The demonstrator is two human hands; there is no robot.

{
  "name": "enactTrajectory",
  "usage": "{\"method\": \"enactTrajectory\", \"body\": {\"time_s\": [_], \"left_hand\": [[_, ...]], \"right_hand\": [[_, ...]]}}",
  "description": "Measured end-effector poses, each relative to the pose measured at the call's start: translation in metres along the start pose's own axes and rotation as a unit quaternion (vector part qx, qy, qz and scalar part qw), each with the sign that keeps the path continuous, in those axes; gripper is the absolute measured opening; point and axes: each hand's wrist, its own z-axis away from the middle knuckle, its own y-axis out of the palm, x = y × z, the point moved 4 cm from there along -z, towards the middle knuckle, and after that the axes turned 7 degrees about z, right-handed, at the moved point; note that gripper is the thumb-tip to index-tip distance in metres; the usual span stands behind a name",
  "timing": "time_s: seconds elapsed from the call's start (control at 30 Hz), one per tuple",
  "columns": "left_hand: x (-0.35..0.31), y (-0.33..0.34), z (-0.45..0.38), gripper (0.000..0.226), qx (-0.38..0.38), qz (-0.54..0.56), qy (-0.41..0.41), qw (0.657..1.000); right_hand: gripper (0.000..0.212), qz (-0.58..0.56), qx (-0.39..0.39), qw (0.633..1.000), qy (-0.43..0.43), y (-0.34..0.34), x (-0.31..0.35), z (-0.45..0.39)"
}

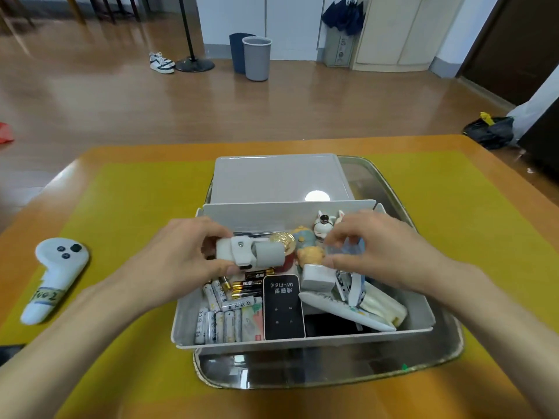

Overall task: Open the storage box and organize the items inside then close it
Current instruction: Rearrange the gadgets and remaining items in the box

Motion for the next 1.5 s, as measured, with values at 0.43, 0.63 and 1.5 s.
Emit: {"method": "enactTrajectory", "body": {"time_s": [0.43,0.63,1.5], "left_hand": [[-0.012,0.041,0.005,0.044,0.158,-0.163,0.058,0.972],[-0.055,0.049,0.010,0.050,0.119,-0.134,0.186,0.966],[-0.028,-0.006,-0.001,0.004,0.009,-0.120,0.115,0.986]], "right_hand": [[0.031,0.046,0.085,0.995,-0.013,0.017,-0.024,0.020],[0.023,-0.095,0.007,0.995,0.020,-0.001,-0.046,0.023],[0.019,-0.187,-0.021,0.982,0.019,-0.008,-0.032,0.023]]}}
